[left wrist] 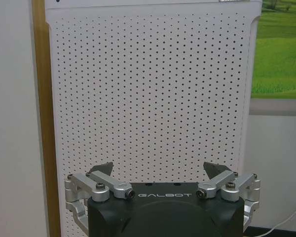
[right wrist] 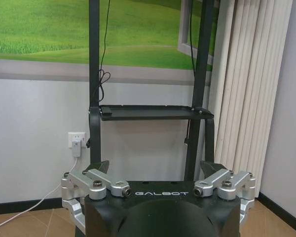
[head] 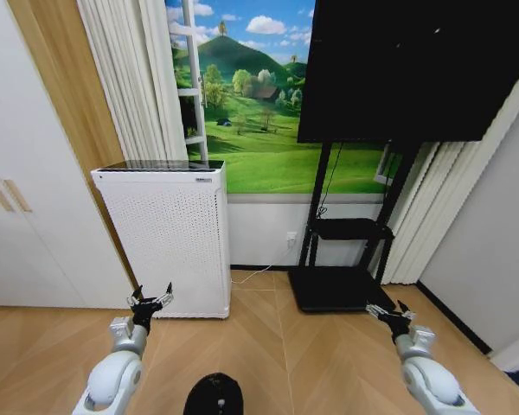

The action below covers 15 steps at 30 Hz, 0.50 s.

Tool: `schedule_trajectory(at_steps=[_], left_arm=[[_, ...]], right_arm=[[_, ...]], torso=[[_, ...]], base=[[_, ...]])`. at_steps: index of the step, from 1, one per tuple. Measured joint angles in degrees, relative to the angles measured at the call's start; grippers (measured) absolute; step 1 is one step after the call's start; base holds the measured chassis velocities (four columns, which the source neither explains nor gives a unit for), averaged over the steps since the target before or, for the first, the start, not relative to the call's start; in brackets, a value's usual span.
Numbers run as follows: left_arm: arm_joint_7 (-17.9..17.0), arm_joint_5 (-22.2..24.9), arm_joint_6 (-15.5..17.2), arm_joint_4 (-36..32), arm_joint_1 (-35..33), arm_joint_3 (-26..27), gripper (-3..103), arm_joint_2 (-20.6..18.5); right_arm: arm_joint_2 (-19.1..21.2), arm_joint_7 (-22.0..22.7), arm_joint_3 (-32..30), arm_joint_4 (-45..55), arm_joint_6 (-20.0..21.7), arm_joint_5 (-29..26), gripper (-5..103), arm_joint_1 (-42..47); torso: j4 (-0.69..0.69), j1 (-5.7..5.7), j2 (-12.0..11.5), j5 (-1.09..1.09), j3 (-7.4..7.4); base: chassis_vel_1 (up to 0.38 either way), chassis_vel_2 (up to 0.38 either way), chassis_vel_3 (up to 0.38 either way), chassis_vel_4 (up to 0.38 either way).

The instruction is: Pick up the trash bin and place the garbage on the floor into it.

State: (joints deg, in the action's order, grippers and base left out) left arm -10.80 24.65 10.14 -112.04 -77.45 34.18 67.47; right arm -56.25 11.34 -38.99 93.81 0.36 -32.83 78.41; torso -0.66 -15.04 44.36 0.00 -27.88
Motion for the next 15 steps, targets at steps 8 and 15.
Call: schedule_trajectory(at_steps=[8, 15], left_arm=[[0.0, 0.0, 0.0, 0.0, 0.0, 0.0, 100, 0.0], [0.0, 0.0, 0.0, 0.0, 0.0, 0.0, 100, 0.0]], right_arm=[[0.0, 0.0, 0.0, 0.0, 0.0, 0.0, 100, 0.0], [0.0, 0.0, -0.01, 0.0, 0.0, 0.0, 100, 0.0]], torso=[[0.0, 0.03, -0.15, 0.0, 0.1], [-0.01, 0.12, -0.34, -0.01, 0.22]], base=[[0.0, 0.0, 0.0, 0.0], [0.028, 0.019, -0.024, -0.031]])
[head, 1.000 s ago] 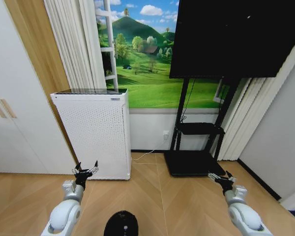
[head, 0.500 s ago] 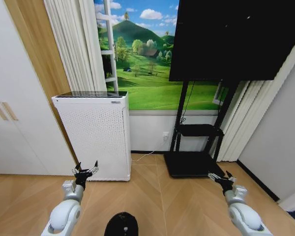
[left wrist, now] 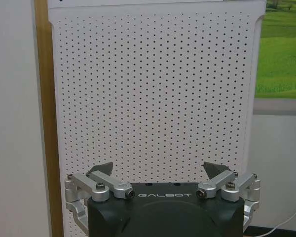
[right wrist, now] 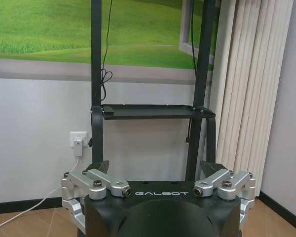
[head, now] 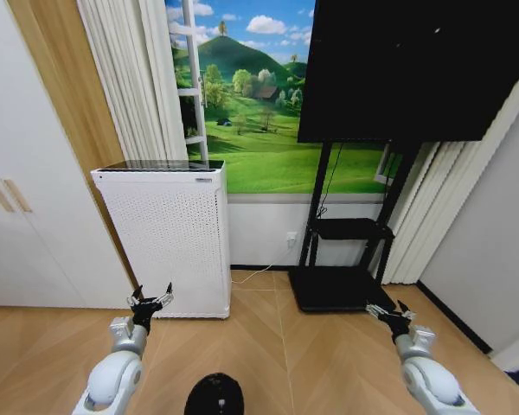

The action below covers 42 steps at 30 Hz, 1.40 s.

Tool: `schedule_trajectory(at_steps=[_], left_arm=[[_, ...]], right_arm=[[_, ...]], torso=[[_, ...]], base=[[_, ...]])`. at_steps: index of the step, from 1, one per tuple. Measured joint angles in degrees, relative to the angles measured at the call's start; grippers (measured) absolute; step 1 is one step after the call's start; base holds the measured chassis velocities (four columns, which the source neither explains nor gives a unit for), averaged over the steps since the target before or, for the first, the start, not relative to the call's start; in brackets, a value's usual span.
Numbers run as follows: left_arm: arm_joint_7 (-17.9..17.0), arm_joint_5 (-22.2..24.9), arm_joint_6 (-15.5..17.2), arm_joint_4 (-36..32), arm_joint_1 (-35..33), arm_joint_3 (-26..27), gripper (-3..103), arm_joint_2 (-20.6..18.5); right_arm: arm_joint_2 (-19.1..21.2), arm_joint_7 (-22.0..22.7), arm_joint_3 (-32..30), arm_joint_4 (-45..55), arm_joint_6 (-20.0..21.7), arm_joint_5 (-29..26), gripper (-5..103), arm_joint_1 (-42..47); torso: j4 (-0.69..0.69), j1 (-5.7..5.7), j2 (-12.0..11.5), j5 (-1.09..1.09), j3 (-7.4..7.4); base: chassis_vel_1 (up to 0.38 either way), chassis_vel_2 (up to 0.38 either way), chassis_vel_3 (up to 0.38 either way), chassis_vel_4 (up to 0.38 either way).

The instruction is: Pick up the trash bin and place the garbage on the floor into it.

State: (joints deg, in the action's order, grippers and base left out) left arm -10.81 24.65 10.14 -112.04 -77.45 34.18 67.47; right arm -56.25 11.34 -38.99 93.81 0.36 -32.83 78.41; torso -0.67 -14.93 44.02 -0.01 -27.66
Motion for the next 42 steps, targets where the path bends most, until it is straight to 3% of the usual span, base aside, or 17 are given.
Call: schedule_trajectory(at_steps=[13, 30, 35, 38, 42], left_arm=[[-0.01, 0.0, 0.0, 0.0, 0.0, 0.02, 100, -0.01], [0.0, 0.0, 0.0, 0.0, 0.0, 0.0, 100, -0.01], [0.06, 0.0, 0.01, -0.01, 0.0, -0.03, 100, 0.0], [0.08, 0.0, 0.01, 0.0, 0.0, -0.03, 100, 0.0], [0.07, 0.0, 0.01, 0.0, 0.0, -0.02, 100, 0.0]], right_arm=[[0.0, 0.0, 0.01, 0.01, 0.0, 0.0, 100, 0.0], [0.0, 0.0, 0.01, 0.01, 0.0, 0.0, 100, 0.0], [0.0, 0.01, -0.01, 0.0, 0.0, 0.0, 100, 0.0], [0.0, 0.01, -0.01, 0.0, 0.0, 0.0, 100, 0.0], [-0.01, 0.01, 0.0, 0.01, 0.0, 0.0, 100, 0.0]], torso=[[0.02, 0.07, -0.17, 0.02, 0.09], [0.02, 0.14, -0.34, 0.0, 0.18], [-0.05, 0.14, -0.35, -0.03, 0.19], [0.02, 0.15, -0.36, 0.0, 0.2], [0.02, 0.16, -0.35, 0.01, 0.21]], base=[[0.045, 0.056, -0.042, -0.047], [-0.156, -0.161, 0.155, 0.164], [-0.188, -0.205, 0.199, 0.179], [-0.045, -0.09, 0.108, 0.027], [0.036, 0.024, -0.002, 0.013]])
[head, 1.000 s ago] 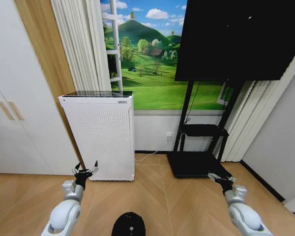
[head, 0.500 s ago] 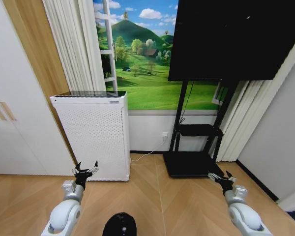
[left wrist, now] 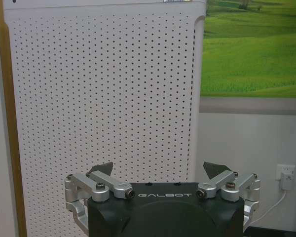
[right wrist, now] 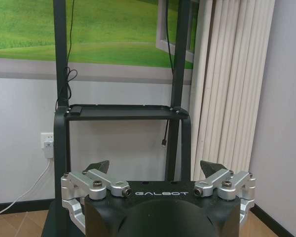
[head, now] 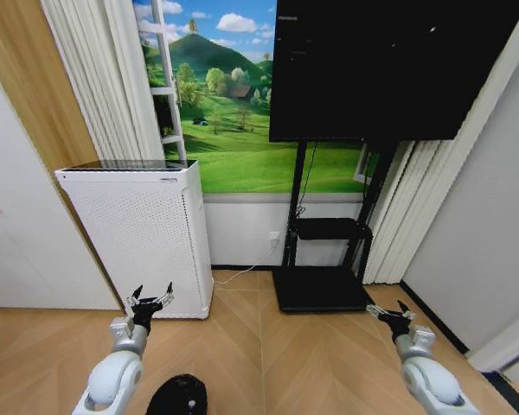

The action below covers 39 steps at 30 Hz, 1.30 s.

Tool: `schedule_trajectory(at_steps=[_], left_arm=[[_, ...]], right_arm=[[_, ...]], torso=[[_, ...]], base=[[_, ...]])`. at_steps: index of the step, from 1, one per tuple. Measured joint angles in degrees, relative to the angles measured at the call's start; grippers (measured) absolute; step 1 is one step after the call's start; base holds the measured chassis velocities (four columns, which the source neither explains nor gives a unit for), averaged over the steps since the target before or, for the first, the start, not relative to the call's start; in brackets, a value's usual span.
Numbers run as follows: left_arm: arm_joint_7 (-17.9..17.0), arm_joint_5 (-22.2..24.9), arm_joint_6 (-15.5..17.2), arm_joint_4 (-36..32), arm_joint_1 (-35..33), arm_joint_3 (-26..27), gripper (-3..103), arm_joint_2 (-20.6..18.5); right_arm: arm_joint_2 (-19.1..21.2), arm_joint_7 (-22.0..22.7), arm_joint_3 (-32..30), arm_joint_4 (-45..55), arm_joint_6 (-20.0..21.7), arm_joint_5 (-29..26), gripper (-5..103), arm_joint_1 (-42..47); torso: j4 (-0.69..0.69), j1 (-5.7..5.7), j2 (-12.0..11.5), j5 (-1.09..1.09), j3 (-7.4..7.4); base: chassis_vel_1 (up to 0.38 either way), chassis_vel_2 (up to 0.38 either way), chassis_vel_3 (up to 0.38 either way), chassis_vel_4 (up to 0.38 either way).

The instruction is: Pick up the trash bin and place the garbage on the floor into it.

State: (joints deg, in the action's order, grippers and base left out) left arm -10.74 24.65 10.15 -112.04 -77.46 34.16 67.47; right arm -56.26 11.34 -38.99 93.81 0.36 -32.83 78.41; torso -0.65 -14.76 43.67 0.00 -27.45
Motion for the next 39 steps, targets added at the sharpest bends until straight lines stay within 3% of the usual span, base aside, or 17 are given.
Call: schedule_trajectory(at_steps=[20, 26, 39], left_arm=[[-0.05, 0.0, 0.0, 0.0, 0.0, 0.0, 100, 0.0], [-0.08, 0.0, 0.0, 0.01, 0.0, 0.02, 100, 0.0], [-0.08, 0.0, 0.0, 0.01, 0.01, 0.02, 100, 0.0]], right_arm=[[0.02, 0.0, -0.01, 0.0, 0.0, 0.0, 100, 0.0], [0.01, -0.01, -0.01, 0.0, 0.0, 0.0, 100, 0.0], [0.01, -0.01, 0.0, 0.0, 0.0, 0.0, 100, 0.0]], torso=[[-0.05, 0.0, -0.05, -0.01, 0.01], [0.02, 0.02, -0.05, 0.01, 0.02], [-0.04, 0.01, -0.06, -0.01, 0.02]], base=[[-0.074, -0.065, 0.061, 0.064], [0.017, 0.021, -0.017, -0.011], [0.019, -0.045, -0.026, 0.051]])
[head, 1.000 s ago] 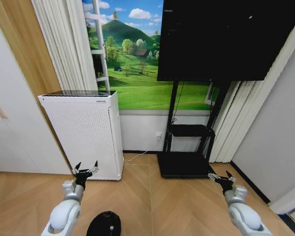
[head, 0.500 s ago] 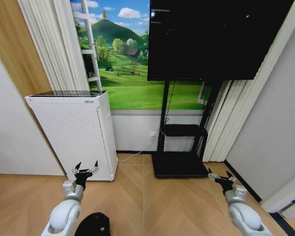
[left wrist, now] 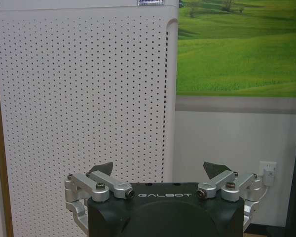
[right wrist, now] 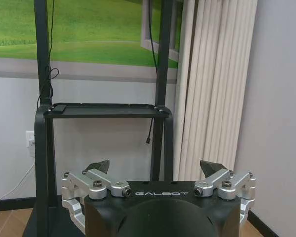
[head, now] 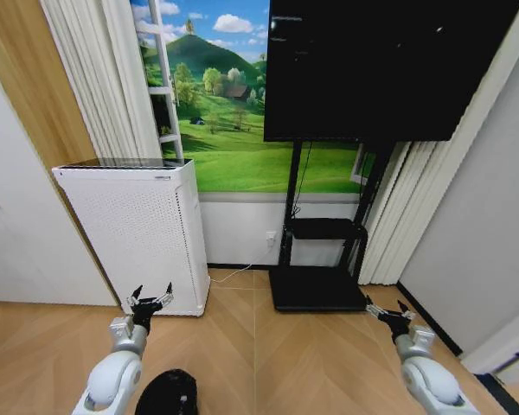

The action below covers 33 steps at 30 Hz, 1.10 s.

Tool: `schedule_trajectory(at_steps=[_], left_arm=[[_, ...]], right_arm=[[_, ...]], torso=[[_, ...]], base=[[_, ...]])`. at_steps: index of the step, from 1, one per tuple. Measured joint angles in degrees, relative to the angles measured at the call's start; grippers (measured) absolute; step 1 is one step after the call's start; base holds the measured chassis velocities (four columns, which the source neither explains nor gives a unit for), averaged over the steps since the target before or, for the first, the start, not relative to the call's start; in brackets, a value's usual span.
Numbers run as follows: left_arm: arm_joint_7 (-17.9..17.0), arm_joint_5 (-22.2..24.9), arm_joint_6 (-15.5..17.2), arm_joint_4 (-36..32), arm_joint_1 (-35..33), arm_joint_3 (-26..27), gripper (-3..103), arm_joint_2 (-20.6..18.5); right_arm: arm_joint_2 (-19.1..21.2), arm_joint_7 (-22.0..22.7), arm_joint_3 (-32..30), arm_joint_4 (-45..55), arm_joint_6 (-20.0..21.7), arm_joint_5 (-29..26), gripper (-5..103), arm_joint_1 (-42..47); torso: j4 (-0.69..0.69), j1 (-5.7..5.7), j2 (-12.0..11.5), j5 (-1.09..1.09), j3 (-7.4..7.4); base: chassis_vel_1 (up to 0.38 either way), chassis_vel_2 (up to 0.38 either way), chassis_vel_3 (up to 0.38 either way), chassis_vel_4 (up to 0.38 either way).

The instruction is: Pick up the trash bin and place the garbage on the floor into it.

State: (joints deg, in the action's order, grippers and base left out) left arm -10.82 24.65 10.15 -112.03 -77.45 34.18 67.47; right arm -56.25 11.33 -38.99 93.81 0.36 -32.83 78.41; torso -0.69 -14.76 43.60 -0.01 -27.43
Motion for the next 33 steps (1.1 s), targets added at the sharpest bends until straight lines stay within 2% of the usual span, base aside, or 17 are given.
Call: schedule_trajectory(at_steps=[10, 19, 22, 25, 28, 31, 32, 33], left_arm=[[0.01, 0.0, 0.0, 0.0, 0.0, 0.0, 100, 0.0], [0.01, 0.0, 0.0, 0.0, -0.01, 0.0, 100, 0.0], [0.01, 0.0, 0.0, 0.0, -0.01, 0.0, 100, 0.0], [0.01, 0.0, 0.0, 0.01, -0.01, 0.0, 100, 0.0], [0.01, 0.0, 0.0, 0.0, -0.01, 0.0, 100, 0.0], [0.0, 0.0, 0.01, 0.01, -0.01, 0.0, 100, 0.0], [0.01, 0.0, 0.01, 0.01, -0.01, 0.0, 100, 0.0], [0.01, 0.0, 0.01, 0.01, -0.01, 0.0, 100, 0.0]], right_arm=[[0.0, 0.0, 0.0, 0.0, 0.0, 0.0, 100, 0.0], [0.0, 0.0, 0.0, 0.0, 0.0, 0.0, 100, 0.0], [0.0, -0.01, 0.01, 0.0, 0.0, 0.0, 100, 0.01], [0.0, 0.0, 0.0, 0.0, 0.0, 0.0, 100, 0.0], [0.0, -0.01, 0.01, 0.0, 0.0, 0.0, 100, 0.0], [0.0, 0.0, 0.0, 0.0, 0.0, 0.0, 100, 0.0], [0.0, 0.0, 0.01, 0.0, 0.0, 0.0, 100, 0.0], [0.0, 0.0, 0.01, 0.0, 0.0, 0.0, 100, 0.0]], torso=[[0.02, 0.0, 0.0, 0.01, 0.01], [0.02, 0.03, 0.01, 0.05, 0.02], [0.02, 0.03, 0.0, -0.03, 0.01], [0.02, 0.03, 0.0, 0.06, 0.01], [0.03, 0.02, 0.0, -0.02, 0.01], [0.03, 0.01, 0.0, 0.08, 0.0], [0.02, 0.01, 0.0, -0.05, 0.0], [0.02, 0.01, 0.0, -0.05, 0.0]], base=[[0.156, -0.253, -0.167, 0.259], [0.305, -0.37, -0.307, 0.365], [0.332, -0.41, -0.339, 0.405], [0.326, -0.401, -0.331, 0.395], [0.319, -0.392, -0.312, 0.386], [0.325, -0.384, -0.327, 0.379], [0.307, -0.352, -0.372, 0.368], [0.307, -0.352, -0.372, 0.368]])
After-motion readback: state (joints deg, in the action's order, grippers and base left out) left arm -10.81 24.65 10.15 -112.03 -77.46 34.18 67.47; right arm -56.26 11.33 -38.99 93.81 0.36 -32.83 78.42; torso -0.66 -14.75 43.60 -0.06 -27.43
